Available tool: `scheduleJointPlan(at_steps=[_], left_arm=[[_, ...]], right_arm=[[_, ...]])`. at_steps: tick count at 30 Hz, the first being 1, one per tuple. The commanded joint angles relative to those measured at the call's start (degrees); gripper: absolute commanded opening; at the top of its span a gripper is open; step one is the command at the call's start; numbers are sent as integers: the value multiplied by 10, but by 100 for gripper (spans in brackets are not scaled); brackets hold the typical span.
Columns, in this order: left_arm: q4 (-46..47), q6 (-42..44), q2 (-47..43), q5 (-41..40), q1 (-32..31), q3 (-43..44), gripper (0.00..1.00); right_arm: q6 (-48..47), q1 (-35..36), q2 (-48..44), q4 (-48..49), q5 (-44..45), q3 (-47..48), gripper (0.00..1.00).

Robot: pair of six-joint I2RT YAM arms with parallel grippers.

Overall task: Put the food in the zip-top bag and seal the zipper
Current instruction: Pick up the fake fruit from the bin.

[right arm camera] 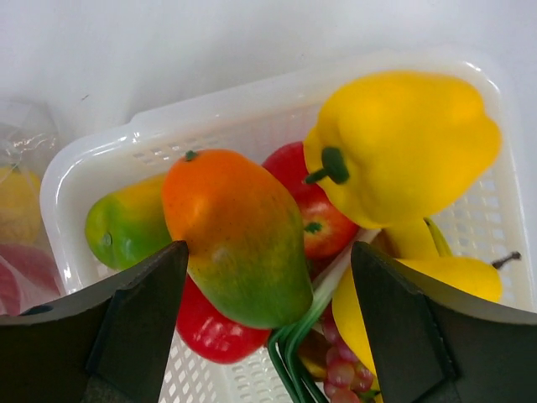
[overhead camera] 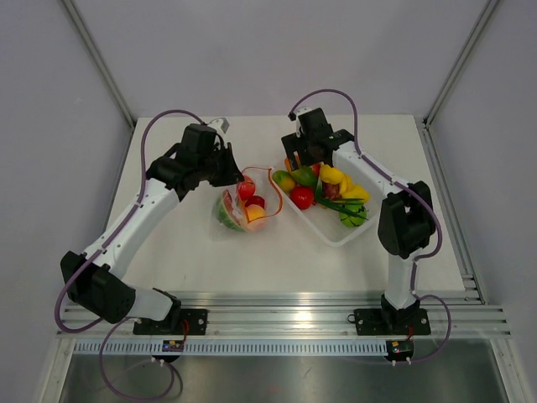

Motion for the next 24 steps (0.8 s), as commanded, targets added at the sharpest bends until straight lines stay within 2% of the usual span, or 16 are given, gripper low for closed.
scheduleJointPlan(at_steps=[1, 6, 9, 10, 13, 14, 16, 24], left_arm=[[20, 11, -21, 20, 7, -2, 0], [21, 11, -30, 24, 13, -9, 0], [15, 10, -30, 23, 13, -7, 0], [15, 10, -32, 23, 13, -7, 0], [22, 5, -38, 22, 13, -16, 0], [25, 3, -39, 24, 13, -21, 0], [28, 0, -38, 28, 13, -25, 0], [35, -7, -35, 43, 13, -24, 0]], right_arm=[[-11, 3, 29, 22, -30, 35, 86], [6, 3, 53, 19, -44, 39, 84], [27, 2, 33, 22, -41, 18, 74], [33, 3, 24, 31, -40, 10, 66], [49, 3, -24, 48, -34, -27, 51], [54, 3, -48, 50, -33, -34, 43], [71, 3, -73, 51, -33, -54, 37], [174, 9, -203, 1, -56, -102, 36]])
